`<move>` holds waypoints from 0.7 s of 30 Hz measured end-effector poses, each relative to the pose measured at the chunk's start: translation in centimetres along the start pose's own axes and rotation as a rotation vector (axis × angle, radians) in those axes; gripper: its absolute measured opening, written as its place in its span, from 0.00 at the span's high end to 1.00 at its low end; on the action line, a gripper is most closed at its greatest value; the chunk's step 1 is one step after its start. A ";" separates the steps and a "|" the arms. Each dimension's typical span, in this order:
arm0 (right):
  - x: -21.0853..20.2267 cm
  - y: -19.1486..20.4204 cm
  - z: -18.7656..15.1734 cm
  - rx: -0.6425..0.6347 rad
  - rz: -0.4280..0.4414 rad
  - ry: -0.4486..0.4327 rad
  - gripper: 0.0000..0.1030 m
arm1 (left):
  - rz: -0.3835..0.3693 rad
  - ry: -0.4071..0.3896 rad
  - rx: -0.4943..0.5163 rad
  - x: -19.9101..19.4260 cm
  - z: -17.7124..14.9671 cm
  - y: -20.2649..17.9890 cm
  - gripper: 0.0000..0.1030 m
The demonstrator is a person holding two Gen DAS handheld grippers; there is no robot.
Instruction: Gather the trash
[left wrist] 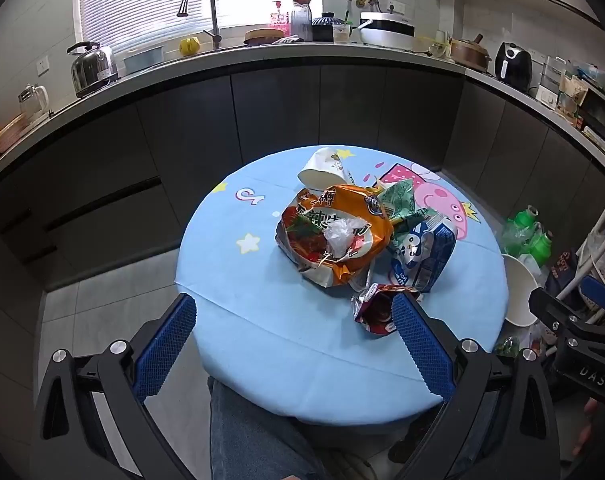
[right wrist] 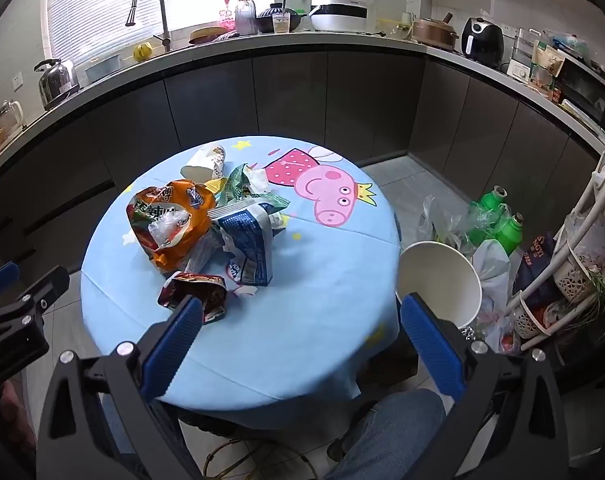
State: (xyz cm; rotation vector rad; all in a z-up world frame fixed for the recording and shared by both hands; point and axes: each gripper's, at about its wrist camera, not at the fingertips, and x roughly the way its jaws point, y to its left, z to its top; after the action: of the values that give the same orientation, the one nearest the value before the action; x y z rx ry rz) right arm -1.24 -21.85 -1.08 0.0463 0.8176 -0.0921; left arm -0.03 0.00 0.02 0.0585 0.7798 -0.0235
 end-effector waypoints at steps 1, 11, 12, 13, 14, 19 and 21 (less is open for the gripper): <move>0.0 0.0 0.0 0.000 -0.003 0.002 0.03 | 0.001 0.000 0.000 0.0 0.0 0.0 0.08; -0.7 -0.1 0.2 0.000 -0.010 0.000 0.03 | -0.003 0.000 -0.004 0.0 0.0 0.0 0.08; -0.7 -0.2 0.2 0.000 -0.010 0.000 0.03 | -0.002 0.000 -0.004 -0.1 0.0 0.0 0.08; -0.5 -0.1 0.1 -0.003 -0.010 -0.002 0.03 | -0.001 0.000 -0.003 -0.1 0.0 0.0 0.08; -0.6 -0.1 0.1 -0.003 -0.010 -0.002 0.03 | 0.000 0.000 -0.003 -0.1 0.0 -0.1 0.08; -0.2 0.0 0.1 -0.004 -0.011 -0.002 0.03 | 0.002 -0.003 0.000 -0.4 0.0 -0.4 0.08; -0.2 0.0 0.1 -0.003 -0.011 -0.003 0.03 | -0.002 -0.001 -0.002 -0.2 0.0 -0.1 0.08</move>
State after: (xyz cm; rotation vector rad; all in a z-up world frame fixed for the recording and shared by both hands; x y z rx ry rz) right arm -1.37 -21.86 -0.86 0.0385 0.8152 -0.1014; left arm -0.19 -0.12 0.20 0.0557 0.7788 -0.0245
